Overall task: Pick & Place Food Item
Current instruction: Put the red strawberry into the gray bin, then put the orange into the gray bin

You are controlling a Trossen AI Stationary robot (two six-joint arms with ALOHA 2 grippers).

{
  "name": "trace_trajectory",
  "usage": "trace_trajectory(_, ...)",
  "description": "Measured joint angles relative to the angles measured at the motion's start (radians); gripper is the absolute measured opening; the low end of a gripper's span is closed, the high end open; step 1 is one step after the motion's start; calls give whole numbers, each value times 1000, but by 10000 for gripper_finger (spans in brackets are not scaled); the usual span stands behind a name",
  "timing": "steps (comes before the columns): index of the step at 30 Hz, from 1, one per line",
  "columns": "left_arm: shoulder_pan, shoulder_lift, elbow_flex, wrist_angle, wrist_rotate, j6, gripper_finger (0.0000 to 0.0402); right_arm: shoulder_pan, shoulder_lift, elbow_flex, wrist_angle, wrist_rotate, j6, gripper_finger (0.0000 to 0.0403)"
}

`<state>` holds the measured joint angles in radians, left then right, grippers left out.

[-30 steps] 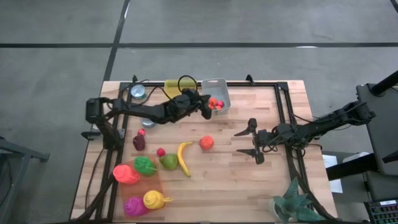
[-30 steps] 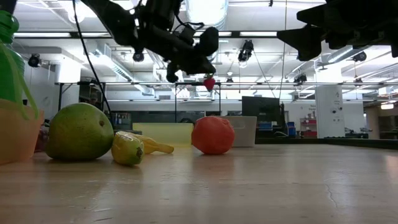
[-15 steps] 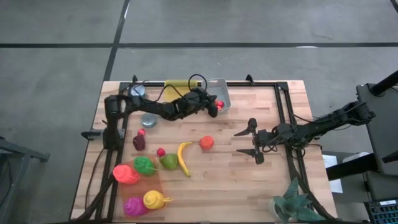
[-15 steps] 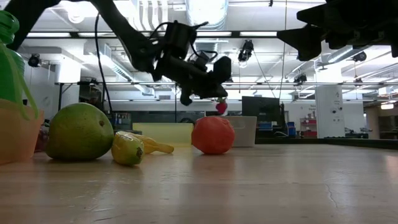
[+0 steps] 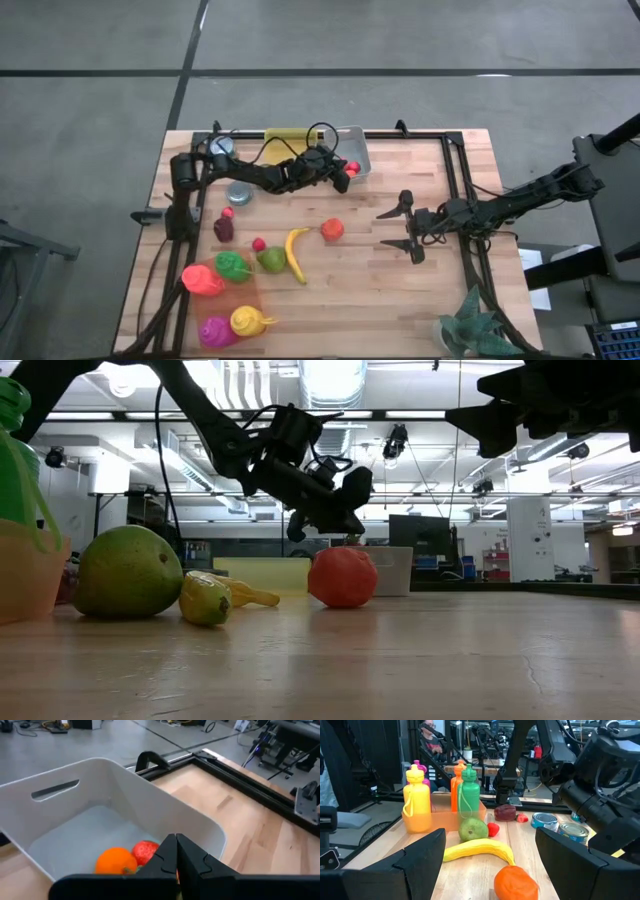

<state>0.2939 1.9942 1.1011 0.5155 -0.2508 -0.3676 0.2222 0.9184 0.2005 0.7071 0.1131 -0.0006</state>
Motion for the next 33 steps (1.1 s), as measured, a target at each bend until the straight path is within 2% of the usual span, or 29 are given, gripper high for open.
trace_trajectory(8,0,0,0,9,9,0,13,0,0,0,0,0,0,306)
trace_trajectory(21,0,-2,0,8,49,0,166,0,0,0,0,0,0,306)
trace_trajectory(25,-4,-46,-1,-90,91,-3,196,0,0,0,0,0,0,306)
trace_trajectory(33,-21,-205,0,-486,121,-34,226,0,0,0,0,0,0,306)
